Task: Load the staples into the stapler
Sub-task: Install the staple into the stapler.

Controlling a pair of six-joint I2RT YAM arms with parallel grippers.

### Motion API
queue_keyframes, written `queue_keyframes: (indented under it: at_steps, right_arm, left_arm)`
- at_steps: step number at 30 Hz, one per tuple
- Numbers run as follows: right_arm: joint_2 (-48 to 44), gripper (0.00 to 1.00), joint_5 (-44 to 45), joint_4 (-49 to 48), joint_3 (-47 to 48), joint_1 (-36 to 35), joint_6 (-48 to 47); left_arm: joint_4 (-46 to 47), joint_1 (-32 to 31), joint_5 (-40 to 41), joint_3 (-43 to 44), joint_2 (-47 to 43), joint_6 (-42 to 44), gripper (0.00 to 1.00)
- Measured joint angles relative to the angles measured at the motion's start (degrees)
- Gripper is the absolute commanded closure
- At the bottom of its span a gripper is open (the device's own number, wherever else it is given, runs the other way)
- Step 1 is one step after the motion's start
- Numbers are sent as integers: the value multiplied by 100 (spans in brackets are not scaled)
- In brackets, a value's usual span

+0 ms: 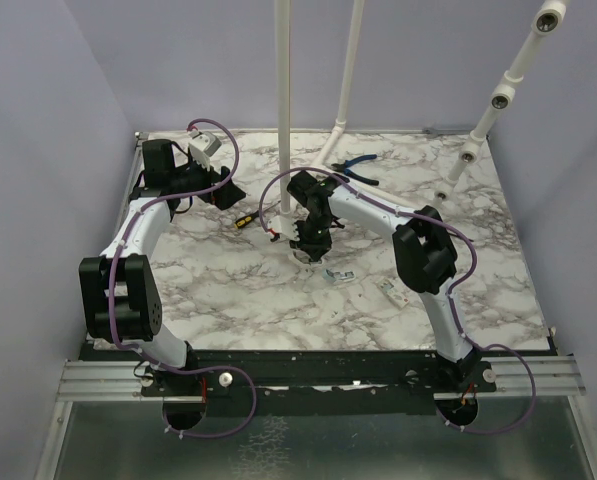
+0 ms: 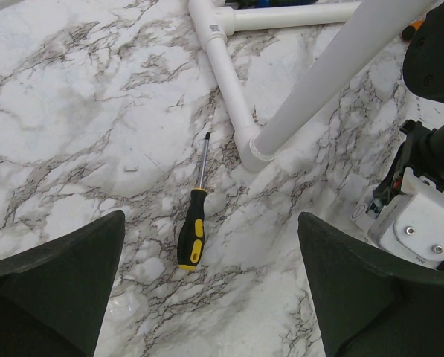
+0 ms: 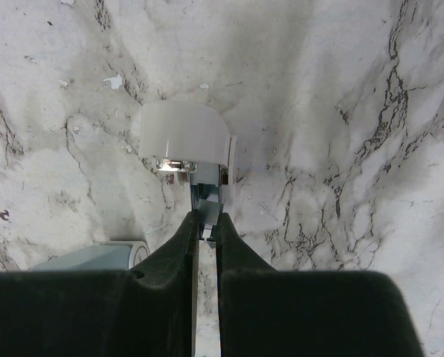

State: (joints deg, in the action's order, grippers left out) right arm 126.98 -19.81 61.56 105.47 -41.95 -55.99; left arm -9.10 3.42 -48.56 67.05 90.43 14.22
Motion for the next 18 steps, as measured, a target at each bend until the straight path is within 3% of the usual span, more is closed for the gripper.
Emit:
queue_keyframes:
  at_steps: [18]
  right_arm:
    - [-4, 93, -2, 0, -2, 0, 181]
  left_arm:
    - [0, 0, -7, 0, 0, -2, 1]
